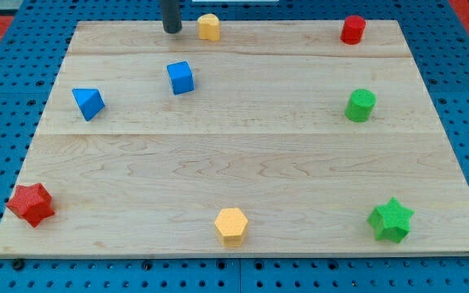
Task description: Move the red star towards the top left
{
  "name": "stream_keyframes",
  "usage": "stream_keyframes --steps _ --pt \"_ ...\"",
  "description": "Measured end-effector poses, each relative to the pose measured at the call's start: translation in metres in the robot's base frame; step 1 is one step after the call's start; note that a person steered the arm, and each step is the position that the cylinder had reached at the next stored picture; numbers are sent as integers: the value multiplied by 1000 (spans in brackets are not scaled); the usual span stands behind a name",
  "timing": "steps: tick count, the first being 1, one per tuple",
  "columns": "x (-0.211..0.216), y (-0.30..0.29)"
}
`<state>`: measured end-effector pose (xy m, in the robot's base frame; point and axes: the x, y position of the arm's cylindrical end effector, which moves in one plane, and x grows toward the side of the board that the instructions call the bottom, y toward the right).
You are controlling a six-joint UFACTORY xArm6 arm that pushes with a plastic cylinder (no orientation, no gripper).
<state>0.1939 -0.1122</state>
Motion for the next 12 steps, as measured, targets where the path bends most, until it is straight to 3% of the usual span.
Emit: stream_keyframes --steps 1,2,3,5,6,7,8,11,12 --pt "4 52" --pt "44 156" --pt "118 106" --pt "347 59" --pt "394 -38" --pt "396 -160" --pt "367 -183" --pt "268 -162" --pt "212 -132"
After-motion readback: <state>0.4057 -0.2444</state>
